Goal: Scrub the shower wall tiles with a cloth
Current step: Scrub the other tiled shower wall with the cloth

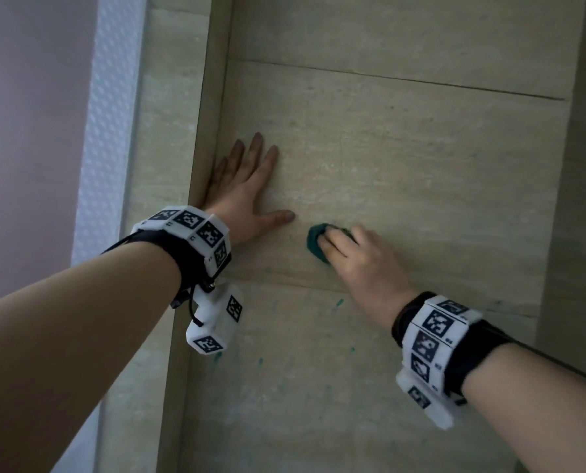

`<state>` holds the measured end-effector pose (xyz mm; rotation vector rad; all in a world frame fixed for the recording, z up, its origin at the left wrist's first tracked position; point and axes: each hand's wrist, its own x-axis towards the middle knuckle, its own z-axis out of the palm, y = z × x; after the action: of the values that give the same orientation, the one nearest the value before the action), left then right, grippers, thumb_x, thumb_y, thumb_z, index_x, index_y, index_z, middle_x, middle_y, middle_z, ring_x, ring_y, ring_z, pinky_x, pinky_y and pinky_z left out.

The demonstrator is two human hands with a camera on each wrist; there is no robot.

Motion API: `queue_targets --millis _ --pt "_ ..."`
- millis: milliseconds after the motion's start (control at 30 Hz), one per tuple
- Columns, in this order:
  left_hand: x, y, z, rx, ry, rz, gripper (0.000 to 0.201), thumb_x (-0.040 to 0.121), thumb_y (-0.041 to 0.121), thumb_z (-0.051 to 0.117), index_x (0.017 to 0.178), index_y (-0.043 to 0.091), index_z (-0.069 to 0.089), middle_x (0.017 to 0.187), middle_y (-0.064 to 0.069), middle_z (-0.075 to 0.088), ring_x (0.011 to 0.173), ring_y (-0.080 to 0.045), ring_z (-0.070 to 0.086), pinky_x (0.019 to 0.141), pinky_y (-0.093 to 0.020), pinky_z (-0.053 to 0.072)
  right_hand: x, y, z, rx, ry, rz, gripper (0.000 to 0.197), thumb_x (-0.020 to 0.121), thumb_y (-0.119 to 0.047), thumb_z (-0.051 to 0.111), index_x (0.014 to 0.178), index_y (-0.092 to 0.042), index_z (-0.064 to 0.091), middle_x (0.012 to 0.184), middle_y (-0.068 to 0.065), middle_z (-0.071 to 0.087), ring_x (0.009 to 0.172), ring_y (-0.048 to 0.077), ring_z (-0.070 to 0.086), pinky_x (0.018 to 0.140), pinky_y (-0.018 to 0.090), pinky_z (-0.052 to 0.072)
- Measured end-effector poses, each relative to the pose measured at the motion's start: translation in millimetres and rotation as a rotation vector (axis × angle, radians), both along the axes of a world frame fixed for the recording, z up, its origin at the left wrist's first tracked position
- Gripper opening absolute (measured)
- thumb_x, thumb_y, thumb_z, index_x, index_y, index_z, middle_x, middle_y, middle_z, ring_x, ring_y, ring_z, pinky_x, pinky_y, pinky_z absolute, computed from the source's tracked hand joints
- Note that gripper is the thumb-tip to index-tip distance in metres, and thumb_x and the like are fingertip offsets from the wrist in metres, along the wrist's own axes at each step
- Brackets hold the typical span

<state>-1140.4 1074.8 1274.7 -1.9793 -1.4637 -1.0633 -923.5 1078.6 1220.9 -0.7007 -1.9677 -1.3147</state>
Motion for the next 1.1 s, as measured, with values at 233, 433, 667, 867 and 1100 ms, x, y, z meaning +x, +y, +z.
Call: queue_targets --millis 233,433,667,867,1100 --pt "1.5 -0.4 -0.4 0.003 -0.006 0.008 0.099 0.085 0.06 0.056 0.151 0.034 -0.014 0.155 0.012 -0.03 0.142 -0.012 -0.026 0.109 -0.027 -0.019 24.9 4.8 37.5 0.006 0.365 -0.099 0.047 0.072 0.002 0.025 0.095 0.012 0.065 0.087 0.024 0.062 0.072 0.042 0.057 0.058 0.044 0.05" --pt "2.1 -1.5 0.5 -0.004 0.006 0.023 0.099 0.085 0.061 0.055 0.151 0.032 -0.013 0.156 0.009 -0.029 0.143 -0.014 -0.024 0.11 -0.028 -0.018 2.3 2.2 -23.7 0.079 -0.184 -0.03 0.037 0.076 -0.003 0.038 0.089 -0.002 0.072 0.095 0.012 0.067 0.077 0.029 0.051 0.055 0.032 0.048" --pt "0.9 0.7 -1.4 0.01 0.022 0.026 0.093 0.088 0.061 0.05 0.151 0.033 -0.013 0.156 0.01 -0.029 0.143 -0.012 -0.025 0.11 -0.027 -0.019 24.7 -5.9 67.7 -0.058 0.398 -0.295 0.042 0.086 0.007 0.034 0.124 0.007 0.054 0.122 0.023 0.052 0.106 0.042 0.047 0.078 0.049 0.041" --pt "0.9 2.3 1.7 0.005 0.005 0.024 0.071 0.099 0.048 0.037 0.152 0.031 -0.009 0.157 0.008 -0.025 0.144 -0.013 -0.023 0.113 -0.029 -0.016 -38.6 4.6 10.8 -0.059 0.148 -0.027 0.049 0.077 -0.005 0.024 0.098 -0.002 0.068 0.103 0.019 0.056 0.082 0.036 0.048 0.06 0.039 0.047" --pt "0.8 0.2 1.7 -0.02 0.009 0.019 0.072 0.099 0.049 0.036 0.151 0.032 -0.011 0.156 0.009 -0.027 0.144 -0.013 -0.023 0.112 -0.029 -0.017 -21.4 4.1 -21.2 0.051 -0.323 -0.072 0.034 0.073 -0.01 0.047 0.089 -0.014 0.076 0.102 0.003 0.068 0.079 0.026 0.054 0.059 0.031 0.049"
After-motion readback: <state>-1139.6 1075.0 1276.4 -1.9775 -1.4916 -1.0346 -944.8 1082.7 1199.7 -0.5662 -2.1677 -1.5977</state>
